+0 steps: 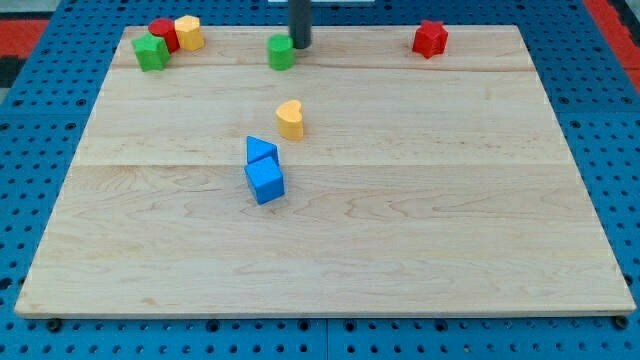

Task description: Push green circle to the right of the green star

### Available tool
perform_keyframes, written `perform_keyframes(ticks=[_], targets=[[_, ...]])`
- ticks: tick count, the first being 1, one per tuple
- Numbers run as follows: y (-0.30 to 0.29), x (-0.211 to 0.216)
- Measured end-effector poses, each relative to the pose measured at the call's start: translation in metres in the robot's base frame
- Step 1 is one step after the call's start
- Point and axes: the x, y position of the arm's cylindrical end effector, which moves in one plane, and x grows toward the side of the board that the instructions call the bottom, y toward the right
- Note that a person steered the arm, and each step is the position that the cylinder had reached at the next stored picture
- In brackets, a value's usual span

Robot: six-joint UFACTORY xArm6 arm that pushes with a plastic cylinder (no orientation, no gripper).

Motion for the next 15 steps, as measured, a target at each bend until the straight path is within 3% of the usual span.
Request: perform_keyframes(ticks=[2, 3, 4, 6, 7, 8, 11, 15], targets=[[0.006, 0.046], [-0.052, 0.038], [-0.068, 0.035], [0.003, 0.002], [-0.033, -0.015], [-0.079, -0.012], [-0.064, 0.012], [-0.102, 0.014]])
